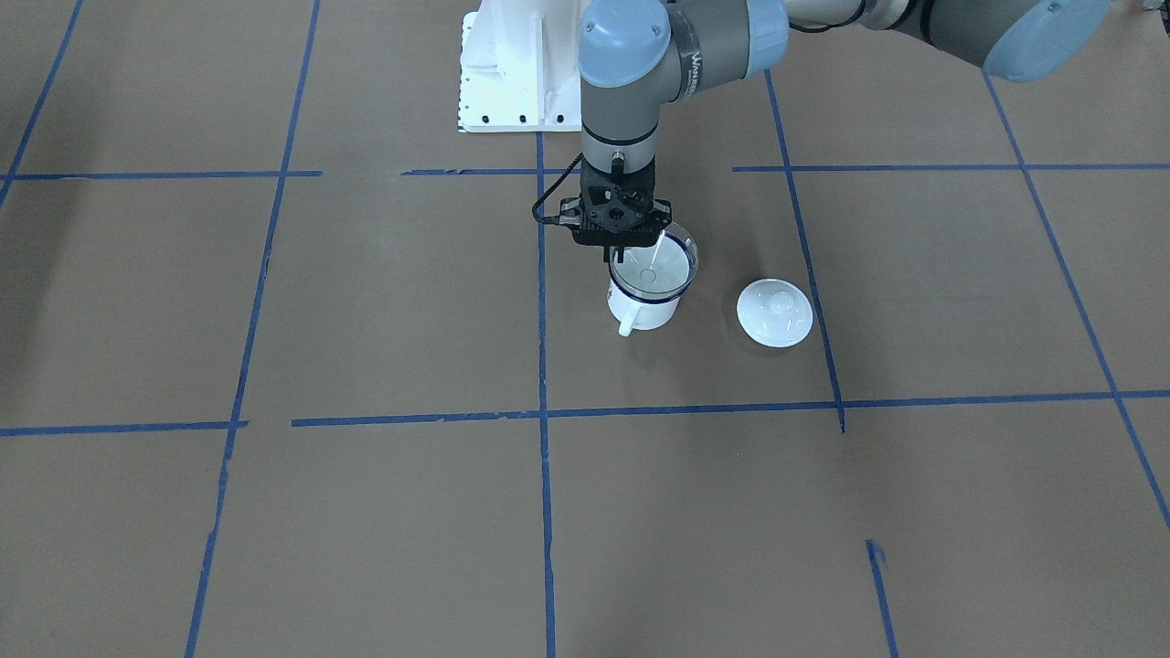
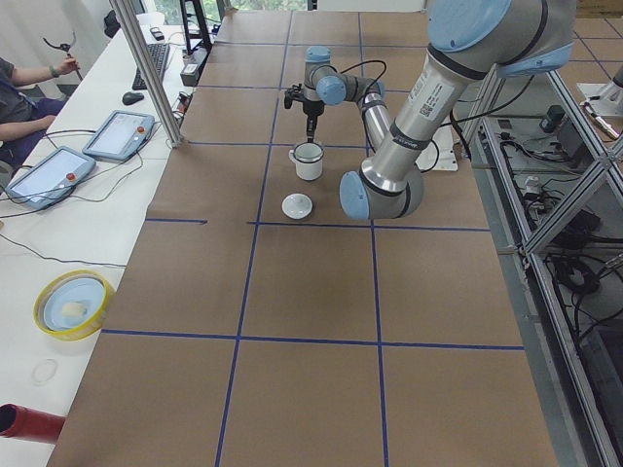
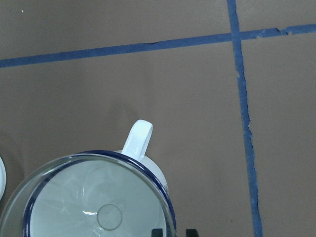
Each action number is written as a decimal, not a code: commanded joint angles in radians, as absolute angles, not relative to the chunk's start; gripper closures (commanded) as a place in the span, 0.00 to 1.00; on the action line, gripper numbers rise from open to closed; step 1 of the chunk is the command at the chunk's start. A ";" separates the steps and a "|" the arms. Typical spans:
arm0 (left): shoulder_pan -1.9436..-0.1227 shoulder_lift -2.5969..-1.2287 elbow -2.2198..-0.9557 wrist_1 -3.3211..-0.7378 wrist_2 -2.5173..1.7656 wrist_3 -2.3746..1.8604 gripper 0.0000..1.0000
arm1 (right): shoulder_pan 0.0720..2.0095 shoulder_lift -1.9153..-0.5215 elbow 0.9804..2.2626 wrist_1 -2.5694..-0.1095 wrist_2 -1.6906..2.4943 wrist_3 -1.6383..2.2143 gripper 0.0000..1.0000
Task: Remove funnel from cup
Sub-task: 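Grasp the glass funnel with the left gripper and lift it out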
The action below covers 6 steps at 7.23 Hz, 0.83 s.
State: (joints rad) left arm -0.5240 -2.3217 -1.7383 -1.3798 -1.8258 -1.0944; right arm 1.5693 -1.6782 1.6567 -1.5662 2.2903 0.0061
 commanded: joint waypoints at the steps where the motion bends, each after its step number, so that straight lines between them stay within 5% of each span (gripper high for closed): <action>1: -0.526 -2.315 -1.752 -1.379 -1.827 -1.095 0.98 | 1.569 -1.678 1.657 -1.566 2.290 0.006 0.00; 6: -0.662 -2.326 -2.060 -1.120 -1.819 -1.091 1.00 | 1.569 -1.678 1.657 -1.566 2.290 0.006 0.00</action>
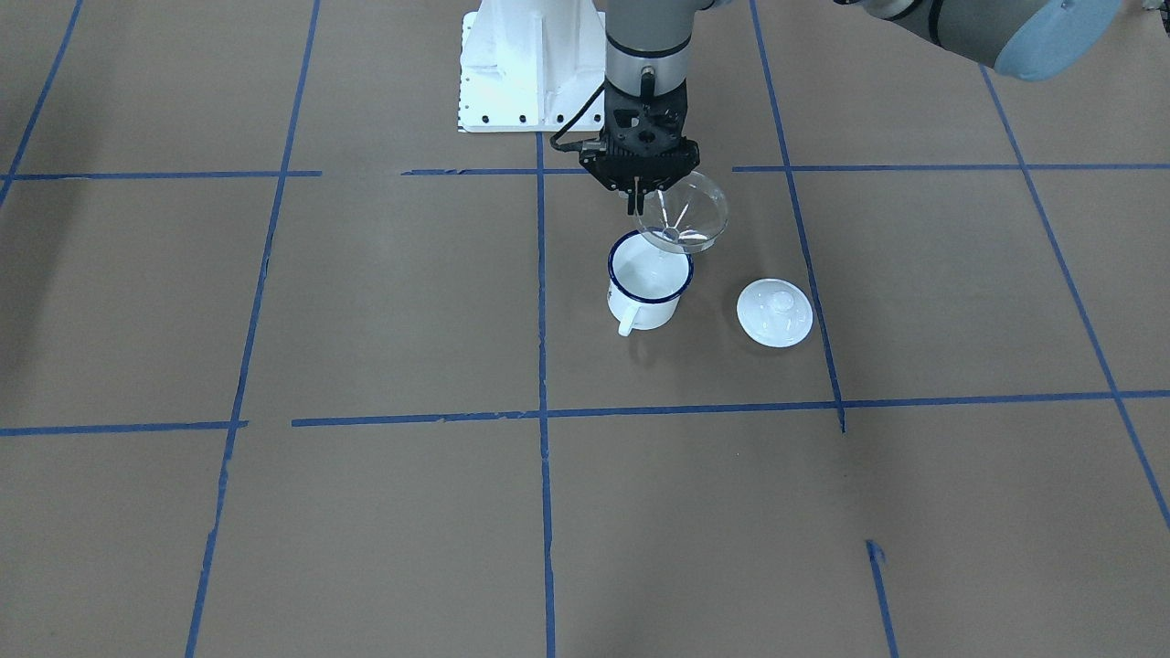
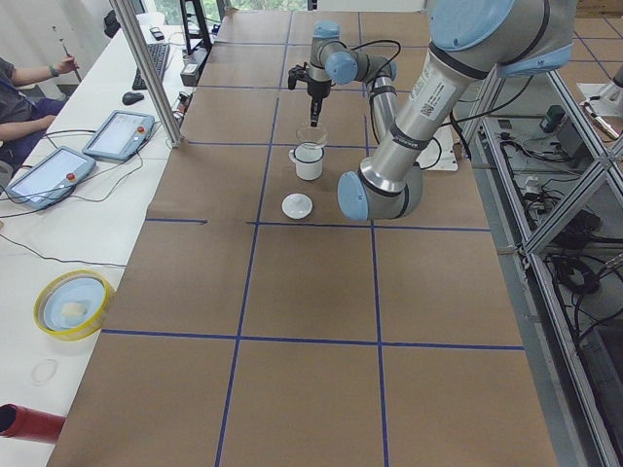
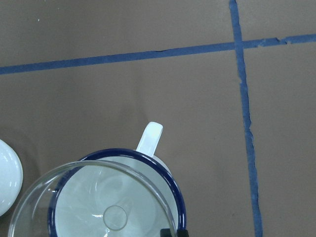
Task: Remove funnel from cup
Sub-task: 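Carry the funnel farther from the robot and set it on the table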
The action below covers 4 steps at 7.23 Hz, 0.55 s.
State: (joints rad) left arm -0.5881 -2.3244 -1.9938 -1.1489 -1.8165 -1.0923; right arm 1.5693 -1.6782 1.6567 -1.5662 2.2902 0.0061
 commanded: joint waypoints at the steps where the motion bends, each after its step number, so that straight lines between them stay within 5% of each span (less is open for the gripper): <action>1: -0.705 -2.326 -2.103 -1.121 -1.827 -1.097 1.00 | 1.569 -1.678 1.657 -1.566 2.290 0.006 0.00; 4: -0.729 -2.233 -2.021 -1.440 -1.687 -1.408 1.00 | 1.569 -1.678 1.657 -1.566 2.290 0.006 0.00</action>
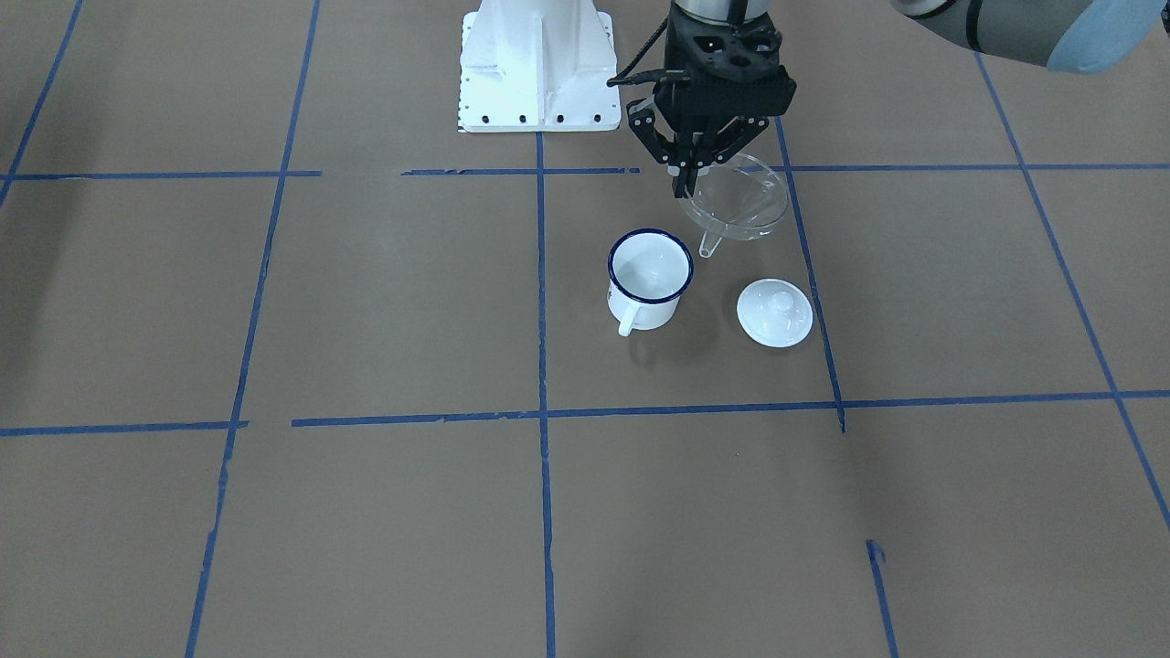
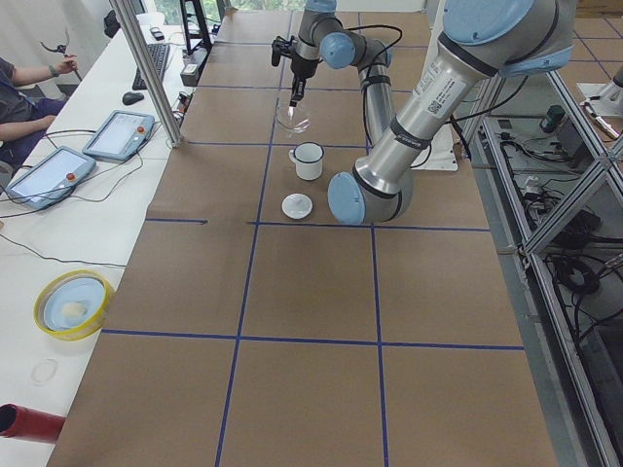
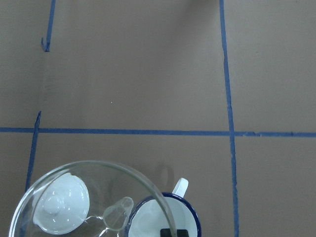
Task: Remove funnel from cup
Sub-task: 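Carry the funnel farther from the robot and set it on the table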
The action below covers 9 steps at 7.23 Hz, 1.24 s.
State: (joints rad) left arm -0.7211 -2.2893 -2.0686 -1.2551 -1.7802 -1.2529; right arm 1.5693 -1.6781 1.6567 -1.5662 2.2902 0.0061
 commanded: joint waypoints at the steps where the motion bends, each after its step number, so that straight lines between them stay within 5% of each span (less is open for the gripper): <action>1: -0.730 -2.159 -1.973 -1.633 -1.643 -1.487 1.00 | 1.569 -1.678 1.657 -1.566 2.290 0.006 0.00; 7: -0.665 -2.066 -1.383 -2.450 -1.144 -1.900 1.00 | 1.569 -1.678 1.655 -1.566 2.290 0.006 0.00; 9: -0.615 -2.062 -1.367 -2.493 -1.059 -1.952 1.00 | 1.569 -1.678 1.657 -1.566 2.290 0.006 0.00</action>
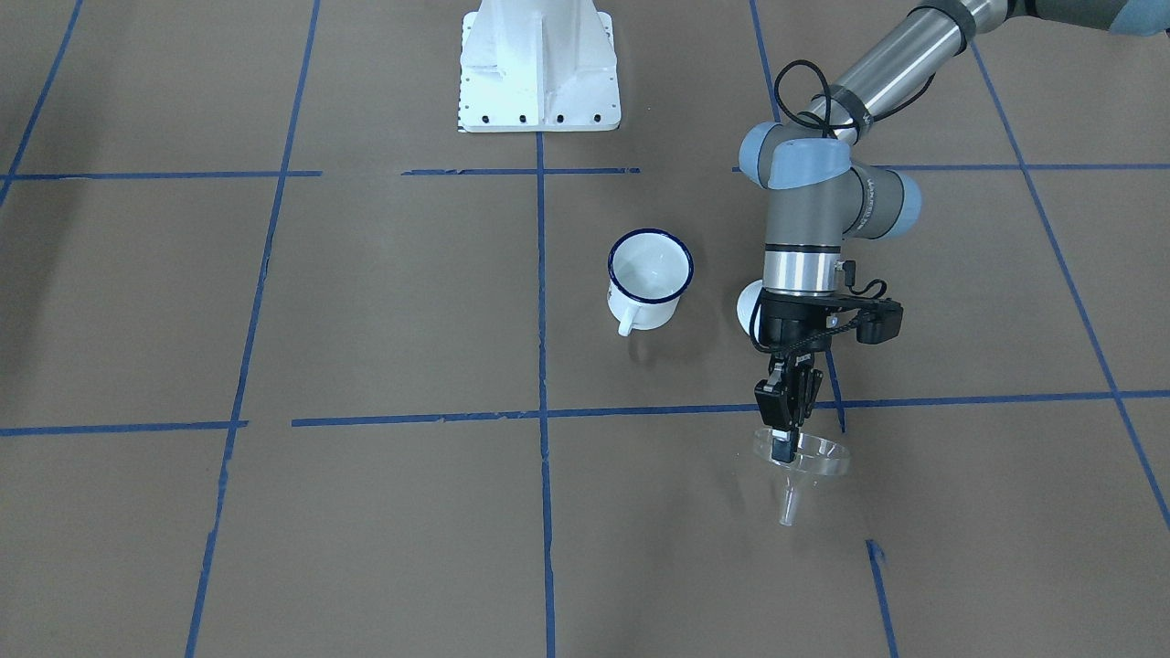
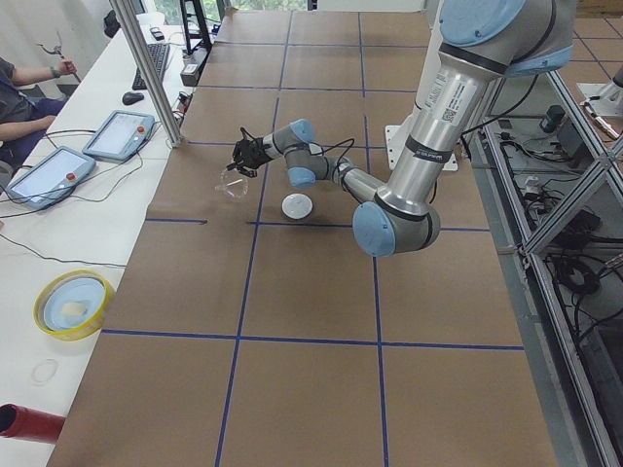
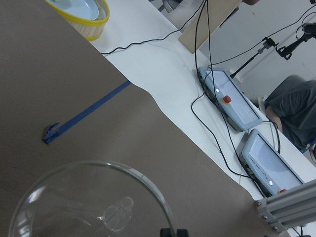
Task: Remove funnel from cup
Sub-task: 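Carry the funnel farther from the robot and set it on the table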
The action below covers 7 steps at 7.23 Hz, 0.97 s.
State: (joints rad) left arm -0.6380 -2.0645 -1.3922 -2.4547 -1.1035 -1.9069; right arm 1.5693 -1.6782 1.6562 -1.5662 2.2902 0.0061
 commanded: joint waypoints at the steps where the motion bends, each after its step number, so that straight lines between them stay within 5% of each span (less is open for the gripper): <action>1: -0.601 -2.072 -1.335 -2.487 -1.057 -2.007 1.00 | 1.569 -1.678 1.657 -1.566 2.290 0.006 0.00; 3: -0.600 -2.077 -1.330 -2.479 -1.057 -2.002 1.00 | 1.569 -1.678 1.657 -1.566 2.290 0.006 0.00; 4: -0.603 -2.077 -1.330 -2.479 -1.057 -1.993 0.07 | 1.569 -1.678 1.657 -1.566 2.290 0.006 0.00; 7: -0.623 -2.092 -1.347 -2.479 -1.066 -1.937 0.00 | 1.569 -1.678 1.657 -1.566 2.290 0.006 0.00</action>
State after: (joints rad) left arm -0.6138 -2.0887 -1.3393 -2.4790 -1.0625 -1.9461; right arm 1.5693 -1.6782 1.6567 -1.5662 2.2902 0.0061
